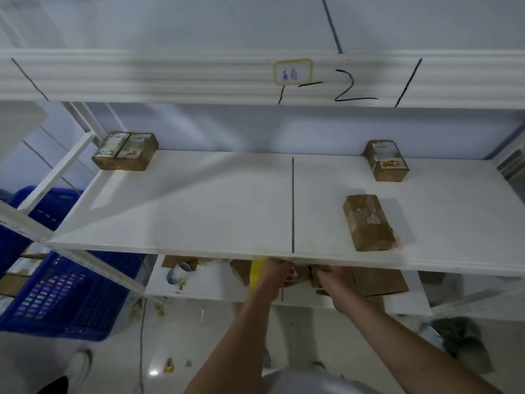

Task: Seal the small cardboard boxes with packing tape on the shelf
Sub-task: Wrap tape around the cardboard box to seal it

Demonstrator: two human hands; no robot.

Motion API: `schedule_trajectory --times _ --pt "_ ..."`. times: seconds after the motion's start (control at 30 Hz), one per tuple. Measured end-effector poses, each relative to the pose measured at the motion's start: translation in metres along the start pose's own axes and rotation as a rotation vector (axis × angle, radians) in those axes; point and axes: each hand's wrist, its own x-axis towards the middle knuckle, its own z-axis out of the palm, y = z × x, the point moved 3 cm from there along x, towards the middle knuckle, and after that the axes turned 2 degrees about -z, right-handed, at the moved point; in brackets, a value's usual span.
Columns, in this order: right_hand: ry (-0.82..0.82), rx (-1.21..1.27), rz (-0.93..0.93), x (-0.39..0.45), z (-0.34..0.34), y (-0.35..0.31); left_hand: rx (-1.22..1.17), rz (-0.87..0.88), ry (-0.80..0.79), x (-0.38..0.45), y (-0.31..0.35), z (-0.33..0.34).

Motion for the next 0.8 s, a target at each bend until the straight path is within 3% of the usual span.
schedule_trajectory --times 0.13,0.5,0.8 --pt "-0.102 0.217 0.123 0.015 0.0 0.013 -0.094 -0.129 -0.066 -0.005 -0.012 0.021" --pt "-0.231 0.519 0.324 0.03 0.02 0.018 -0.509 -0.217 -0.104 0.009 -0.017 0.034" --pt "-0.252 0.485 0.301 0.032 0.027 0.033 -0.5 -0.265 -0.139 0.033 -0.041 0.029"
